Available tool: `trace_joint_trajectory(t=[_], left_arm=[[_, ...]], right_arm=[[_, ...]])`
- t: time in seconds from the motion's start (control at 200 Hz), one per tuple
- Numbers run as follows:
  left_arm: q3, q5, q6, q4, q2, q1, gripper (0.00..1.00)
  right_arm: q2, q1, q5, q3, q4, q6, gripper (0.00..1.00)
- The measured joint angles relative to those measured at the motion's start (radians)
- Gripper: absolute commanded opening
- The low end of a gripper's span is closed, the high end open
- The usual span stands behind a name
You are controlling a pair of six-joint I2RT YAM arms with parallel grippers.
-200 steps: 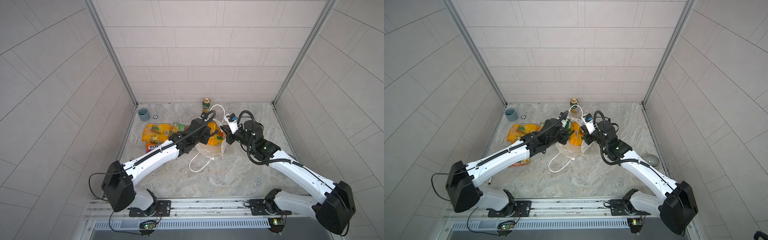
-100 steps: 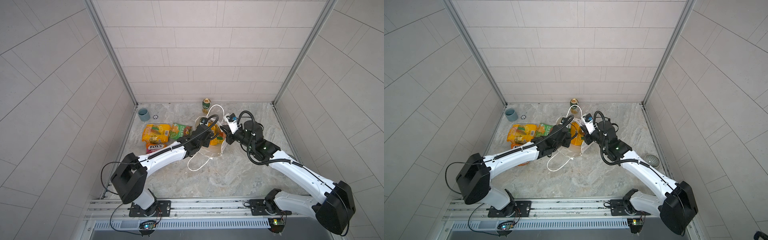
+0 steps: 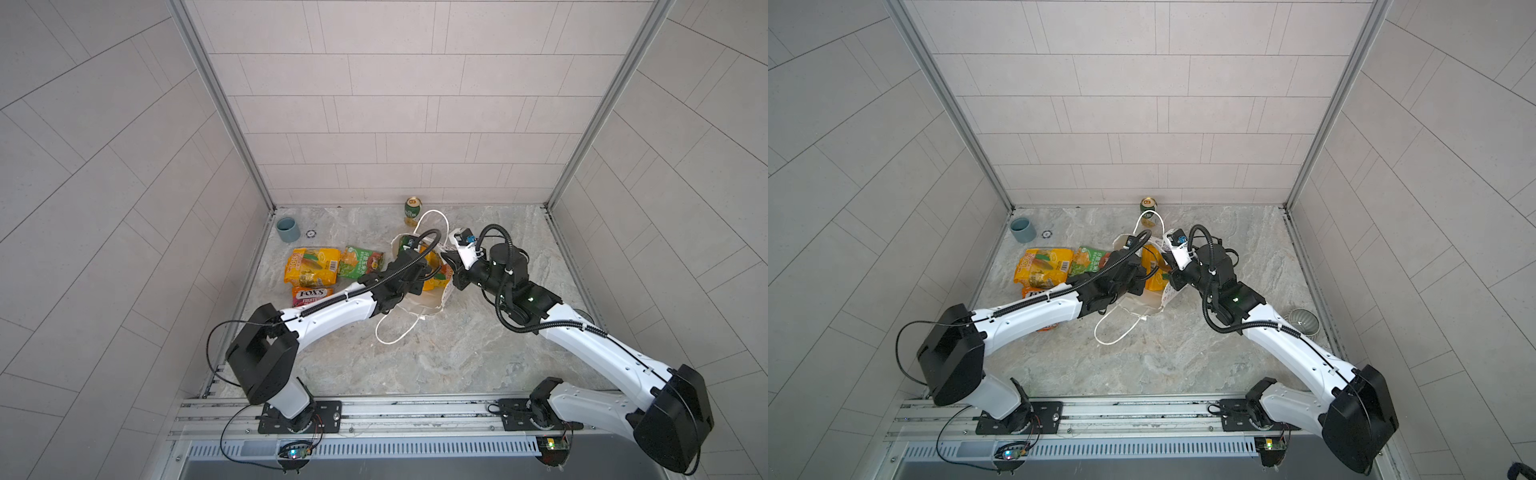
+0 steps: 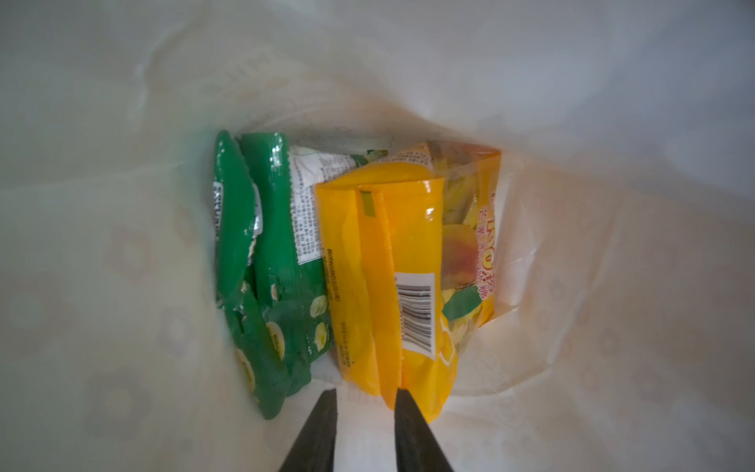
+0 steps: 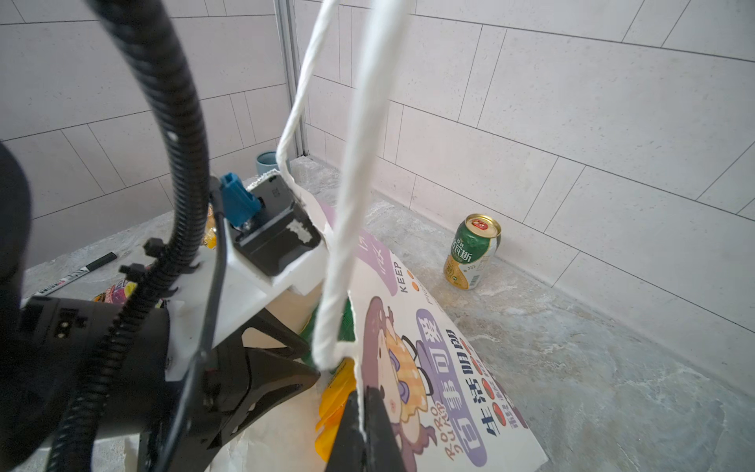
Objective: Take the snacks out of the paper bag
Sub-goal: 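Reach down into the bag and close the left gripper on the yellow packet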
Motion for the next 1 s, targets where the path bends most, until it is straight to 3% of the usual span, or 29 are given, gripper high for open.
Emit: trace_joint_trajectory(t=[0.245,0.605,0.726,1.001], left_arm=[[0.064,-0.037,0.009,-0.032,0.069,-0.018,0.34],[0.136,-0.178,0.027,-0.093,0.148,-0.005,0.45],[0.147,-0.187,0.035,-0.099,0.164,0.014,0.53],[0.147,-0.158,0.016,-0.070,0.222,0.062,0.56]], right_arm=[[0.000,0.000,0.006,0.000,0.006,-0.003,0.00],[0.000,-0.003,0.019,0.000,0.014,-0.003,0.00],[0.000,-0.003,0.025,0.000,0.014,-0.003,0.00],[-0.003,-0.003,0.026,-0.009,0.018,-0.003,0.00]])
